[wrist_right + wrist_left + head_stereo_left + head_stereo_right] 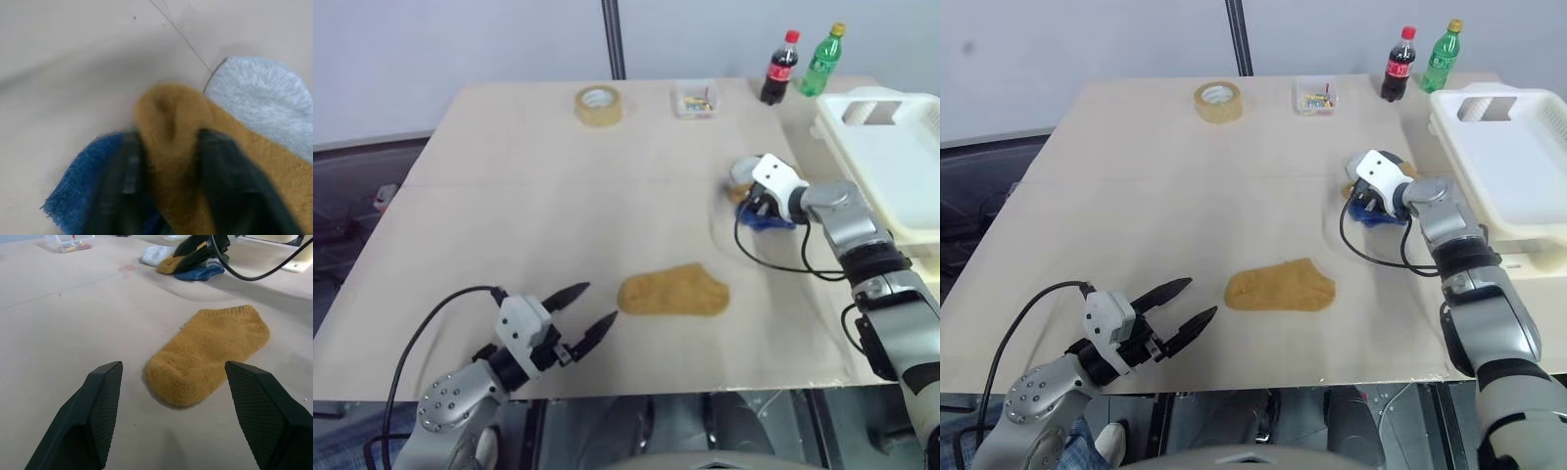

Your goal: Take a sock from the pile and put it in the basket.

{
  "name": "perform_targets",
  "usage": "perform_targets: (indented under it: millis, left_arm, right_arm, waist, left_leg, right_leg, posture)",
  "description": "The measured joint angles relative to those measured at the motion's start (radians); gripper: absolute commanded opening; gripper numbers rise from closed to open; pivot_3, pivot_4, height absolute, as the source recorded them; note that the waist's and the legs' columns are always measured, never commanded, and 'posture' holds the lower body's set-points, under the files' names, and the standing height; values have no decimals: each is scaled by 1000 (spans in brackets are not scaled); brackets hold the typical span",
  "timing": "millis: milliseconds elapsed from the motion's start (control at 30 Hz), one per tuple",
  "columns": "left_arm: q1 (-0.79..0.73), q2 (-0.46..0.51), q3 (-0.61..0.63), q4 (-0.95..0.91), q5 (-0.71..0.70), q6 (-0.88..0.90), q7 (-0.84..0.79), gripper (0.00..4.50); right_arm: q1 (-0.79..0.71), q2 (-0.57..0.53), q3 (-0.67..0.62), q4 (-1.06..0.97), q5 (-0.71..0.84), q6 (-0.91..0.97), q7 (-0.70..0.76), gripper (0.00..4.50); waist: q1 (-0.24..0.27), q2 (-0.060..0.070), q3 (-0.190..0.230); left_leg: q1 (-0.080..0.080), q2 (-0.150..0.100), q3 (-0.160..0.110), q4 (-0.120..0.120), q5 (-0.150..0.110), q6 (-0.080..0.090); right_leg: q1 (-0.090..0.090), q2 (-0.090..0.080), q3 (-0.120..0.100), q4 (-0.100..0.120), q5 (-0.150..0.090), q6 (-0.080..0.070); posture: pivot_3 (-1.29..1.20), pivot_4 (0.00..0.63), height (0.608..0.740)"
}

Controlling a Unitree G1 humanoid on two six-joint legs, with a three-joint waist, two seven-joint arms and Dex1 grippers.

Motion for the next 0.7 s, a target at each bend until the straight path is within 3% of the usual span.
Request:
perform_targets:
  millis: [333,700]
  left_arm:
    - [-8,0,-9,1,6,-2,0,3594]
    - [-12,-2,-15,5,8,-2,-1,3594]
  right_arm:
    - [9,28,-32,-107,37,41,39,78]
    - [183,277,72,-469,58,316,11,78]
  waist:
    - [-4,0,0]
    - [-3,1,0]
  left_leg:
    - [0,0,0,0,0,0]
    - [1,0,0,0,0,0]
  right_leg:
    - [0,0,0,1,0,0]
    - [-2,1,1,3,0,0]
  posture:
    - [0,150,739]
    - [0,150,739]
